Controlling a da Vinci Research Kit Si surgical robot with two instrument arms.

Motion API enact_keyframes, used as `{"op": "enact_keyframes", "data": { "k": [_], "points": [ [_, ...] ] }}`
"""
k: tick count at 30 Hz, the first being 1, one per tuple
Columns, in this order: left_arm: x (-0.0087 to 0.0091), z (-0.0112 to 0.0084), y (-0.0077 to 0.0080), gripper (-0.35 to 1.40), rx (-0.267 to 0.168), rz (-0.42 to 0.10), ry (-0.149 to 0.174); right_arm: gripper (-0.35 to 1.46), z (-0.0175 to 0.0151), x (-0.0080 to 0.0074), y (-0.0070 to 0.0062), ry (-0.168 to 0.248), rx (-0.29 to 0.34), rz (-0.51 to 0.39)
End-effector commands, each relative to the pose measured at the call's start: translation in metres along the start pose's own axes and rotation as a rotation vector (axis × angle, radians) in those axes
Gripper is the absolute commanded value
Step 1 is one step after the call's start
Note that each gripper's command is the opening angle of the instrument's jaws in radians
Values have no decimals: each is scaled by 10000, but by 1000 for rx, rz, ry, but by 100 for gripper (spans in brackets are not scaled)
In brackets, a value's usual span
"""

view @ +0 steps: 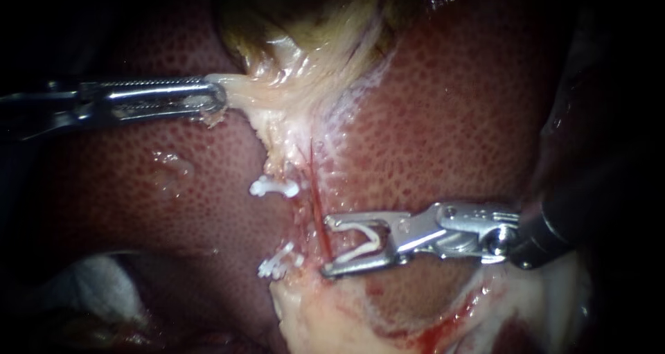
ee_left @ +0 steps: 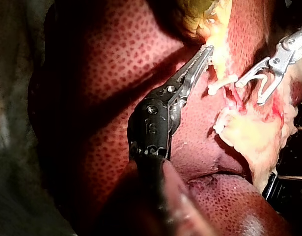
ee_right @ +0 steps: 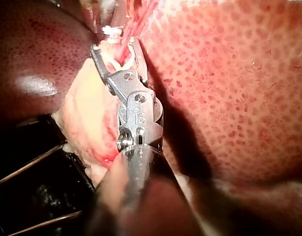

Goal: Clipping first clip right tube

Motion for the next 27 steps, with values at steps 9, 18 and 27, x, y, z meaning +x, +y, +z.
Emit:
{"op": "enact_keyframes", "data": {
  "k": [9,18,27],
  "points": [
    [0,0,0,-35,2,1,0,49,17,-12,11,-11,-4,32],
    [-1,1,1,-35,2,1,0,46,29,-9,10,-7,33,90],
    [-2,2,1,-35,3,1,0,31,29,-10,10,-12,58,147]
  ]
}}
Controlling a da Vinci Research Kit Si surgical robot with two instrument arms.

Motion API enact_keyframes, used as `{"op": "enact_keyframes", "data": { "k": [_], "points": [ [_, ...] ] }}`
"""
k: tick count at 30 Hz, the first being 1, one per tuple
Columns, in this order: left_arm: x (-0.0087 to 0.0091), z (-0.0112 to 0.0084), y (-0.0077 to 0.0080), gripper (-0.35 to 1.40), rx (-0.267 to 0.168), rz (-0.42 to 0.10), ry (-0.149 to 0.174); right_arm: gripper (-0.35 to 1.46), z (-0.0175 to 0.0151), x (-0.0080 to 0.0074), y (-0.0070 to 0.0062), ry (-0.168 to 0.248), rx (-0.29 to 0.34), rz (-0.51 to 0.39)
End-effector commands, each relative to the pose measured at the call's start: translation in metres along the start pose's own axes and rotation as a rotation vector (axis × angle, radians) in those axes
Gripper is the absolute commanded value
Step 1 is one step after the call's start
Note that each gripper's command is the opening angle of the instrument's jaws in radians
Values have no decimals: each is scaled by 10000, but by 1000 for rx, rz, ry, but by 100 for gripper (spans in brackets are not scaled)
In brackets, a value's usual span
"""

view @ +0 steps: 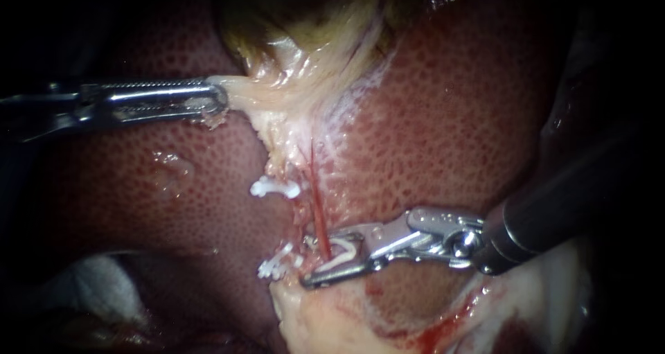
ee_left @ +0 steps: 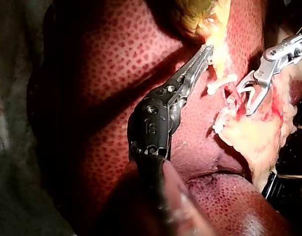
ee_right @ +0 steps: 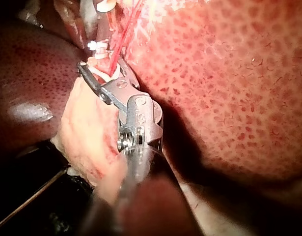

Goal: Clipping first clip right tube

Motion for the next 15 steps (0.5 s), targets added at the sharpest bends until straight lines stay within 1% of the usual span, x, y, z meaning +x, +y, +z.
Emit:
{"op": "enact_keyframes", "data": {
  "k": [1,3,5,12,15],
  "points": [
    [0,0,0,-35,0,0,0,28,-1,0,0,1,-3,5],
    [0,0,0,-35,0,0,0,21,-2,0,0,3,-6,17],
    [0,0,0,-35,0,0,0,5,-3,-1,0,6,-11,40],
    [0,1,0,-35,0,0,0,-35,-5,-2,1,10,-17,93],
    [0,1,0,-35,0,0,0,-35,-7,-2,0,14,-17,170]
  ]
}}
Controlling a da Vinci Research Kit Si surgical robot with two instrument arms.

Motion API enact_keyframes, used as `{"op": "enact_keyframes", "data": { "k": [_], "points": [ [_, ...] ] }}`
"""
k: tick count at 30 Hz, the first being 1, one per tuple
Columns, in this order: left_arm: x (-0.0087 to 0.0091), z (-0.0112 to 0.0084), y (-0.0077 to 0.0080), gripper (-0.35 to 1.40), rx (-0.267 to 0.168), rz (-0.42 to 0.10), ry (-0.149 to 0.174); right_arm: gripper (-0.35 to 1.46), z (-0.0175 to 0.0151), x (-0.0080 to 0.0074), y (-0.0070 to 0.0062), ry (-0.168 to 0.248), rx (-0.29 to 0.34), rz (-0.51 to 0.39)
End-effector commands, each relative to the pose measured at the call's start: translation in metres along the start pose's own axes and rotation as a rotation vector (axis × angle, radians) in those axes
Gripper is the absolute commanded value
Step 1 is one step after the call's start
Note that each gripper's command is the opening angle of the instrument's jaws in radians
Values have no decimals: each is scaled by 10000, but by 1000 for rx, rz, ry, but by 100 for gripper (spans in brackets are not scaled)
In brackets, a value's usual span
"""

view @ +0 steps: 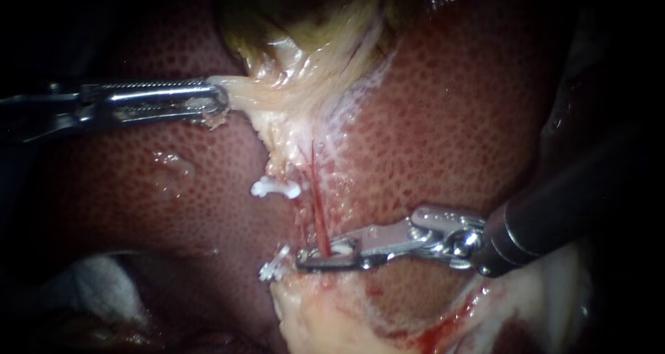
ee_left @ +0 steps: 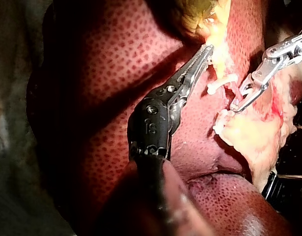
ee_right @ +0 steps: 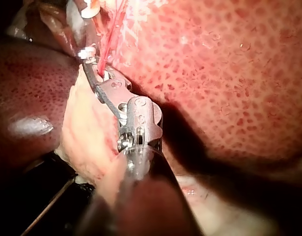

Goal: Clipping first clip right tube

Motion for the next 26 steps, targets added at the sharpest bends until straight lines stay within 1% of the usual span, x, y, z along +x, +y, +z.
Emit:
{"op": "enact_keyframes", "data": {
  "k": [1,3,6,26],
  "points": [
    [0,0,0,-35,0,0,0,-35,-1,0,0,-1,5,12],
    [0,0,0,-35,0,0,0,-35,-3,0,0,0,5,47],
    [0,0,0,-35,0,0,0,-35,-5,-2,-1,-1,7,64],
    [-1,1,0,-35,1,0,0,-35,-7,-6,-3,-17,10,68]
  ]
}}
